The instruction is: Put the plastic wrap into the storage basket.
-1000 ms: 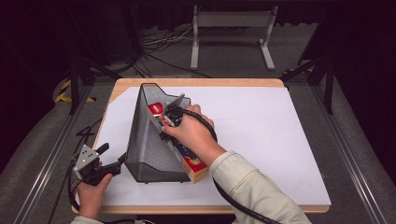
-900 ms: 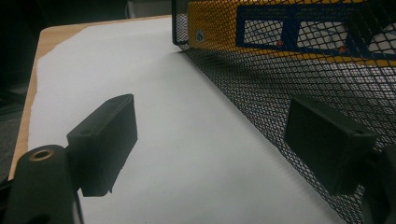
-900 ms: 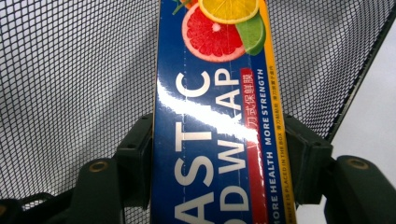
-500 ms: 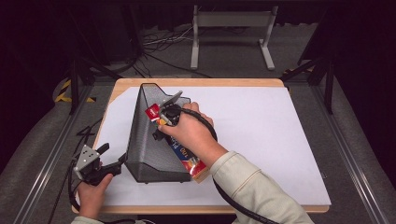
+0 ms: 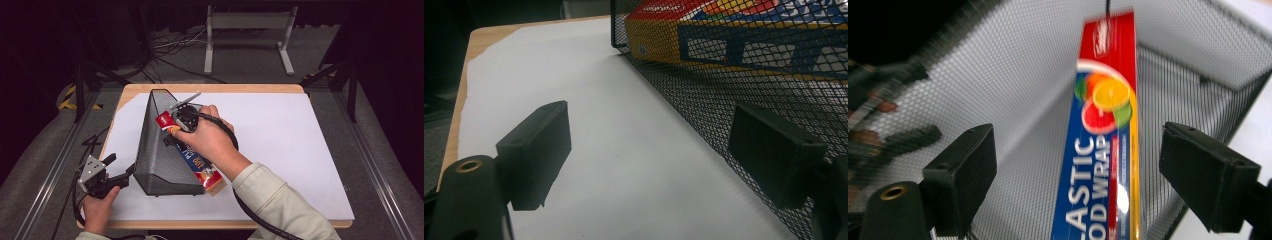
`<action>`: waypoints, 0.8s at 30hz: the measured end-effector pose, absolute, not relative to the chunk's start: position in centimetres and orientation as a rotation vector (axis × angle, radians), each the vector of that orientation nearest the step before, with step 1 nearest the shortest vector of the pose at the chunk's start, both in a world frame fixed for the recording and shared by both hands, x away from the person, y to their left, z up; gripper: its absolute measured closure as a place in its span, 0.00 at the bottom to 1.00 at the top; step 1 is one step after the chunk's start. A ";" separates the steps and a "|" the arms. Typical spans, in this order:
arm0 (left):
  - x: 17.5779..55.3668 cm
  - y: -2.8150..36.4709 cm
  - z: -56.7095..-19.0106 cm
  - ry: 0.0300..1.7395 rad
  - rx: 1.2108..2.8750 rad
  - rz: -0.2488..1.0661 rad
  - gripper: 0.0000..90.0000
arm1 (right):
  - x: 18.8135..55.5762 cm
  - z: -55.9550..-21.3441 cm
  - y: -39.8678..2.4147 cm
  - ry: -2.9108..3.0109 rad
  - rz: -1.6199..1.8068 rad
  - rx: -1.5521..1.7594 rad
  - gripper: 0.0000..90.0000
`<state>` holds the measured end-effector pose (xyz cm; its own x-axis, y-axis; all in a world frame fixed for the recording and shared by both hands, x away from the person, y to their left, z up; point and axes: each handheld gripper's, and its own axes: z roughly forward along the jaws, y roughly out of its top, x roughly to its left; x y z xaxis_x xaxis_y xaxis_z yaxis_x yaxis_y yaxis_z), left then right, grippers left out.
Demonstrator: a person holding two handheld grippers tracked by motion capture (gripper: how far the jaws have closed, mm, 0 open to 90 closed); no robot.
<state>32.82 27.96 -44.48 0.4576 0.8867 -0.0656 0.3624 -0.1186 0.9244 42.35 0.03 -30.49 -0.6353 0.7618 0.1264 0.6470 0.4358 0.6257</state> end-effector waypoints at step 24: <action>33.1 27.7 -44.4 1.080 1.702 0.645 0.20 | 39.8 -27.5 -5.9 2.381 1.275 1.007 0.18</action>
